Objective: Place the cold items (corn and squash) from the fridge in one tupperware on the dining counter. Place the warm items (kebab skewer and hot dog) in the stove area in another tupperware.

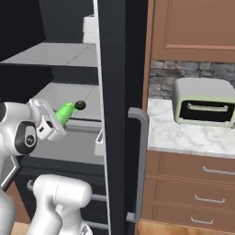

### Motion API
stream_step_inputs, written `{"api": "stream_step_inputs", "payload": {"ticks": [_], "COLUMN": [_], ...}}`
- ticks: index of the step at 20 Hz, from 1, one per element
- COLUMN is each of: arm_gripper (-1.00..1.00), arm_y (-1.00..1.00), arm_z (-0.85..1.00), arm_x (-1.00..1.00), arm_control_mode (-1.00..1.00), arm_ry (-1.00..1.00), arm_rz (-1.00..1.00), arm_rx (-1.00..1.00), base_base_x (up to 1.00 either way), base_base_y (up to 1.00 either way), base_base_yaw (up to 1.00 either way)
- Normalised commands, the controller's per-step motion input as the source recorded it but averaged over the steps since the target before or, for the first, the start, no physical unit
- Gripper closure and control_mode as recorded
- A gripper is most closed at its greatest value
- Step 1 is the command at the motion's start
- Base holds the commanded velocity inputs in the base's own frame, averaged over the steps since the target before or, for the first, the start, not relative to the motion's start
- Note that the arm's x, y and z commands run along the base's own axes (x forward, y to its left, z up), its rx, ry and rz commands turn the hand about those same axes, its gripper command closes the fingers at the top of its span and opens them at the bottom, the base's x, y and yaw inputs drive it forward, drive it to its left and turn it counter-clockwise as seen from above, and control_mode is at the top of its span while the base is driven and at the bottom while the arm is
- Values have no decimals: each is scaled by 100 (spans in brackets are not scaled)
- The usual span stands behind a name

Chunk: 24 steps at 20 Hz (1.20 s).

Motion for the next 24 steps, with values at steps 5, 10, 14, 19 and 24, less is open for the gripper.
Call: {"api": "stream_step_inputs", "payload": {"ticks": [5,10,14,19,24], "arm_gripper": [100,100,100,100,100], "arm_y": [0,0,0,0,0], "arm_z": [0,0,0,0,0], "arm_x": [0,0,0,0,0], "arm_control_mode": [100,100,100,100,100], "arm_ry": [0,0,0,0,0], "arm_rz": [0,0,0,0,0], "arm_rx": [0,0,0,0,0], "base_base_x": [-37,-56,-67,-69,-58], "base_base_y": [0,-3,-2,0,0], "base_base_yaw": [-23,-27,-28,-33,-45]}}
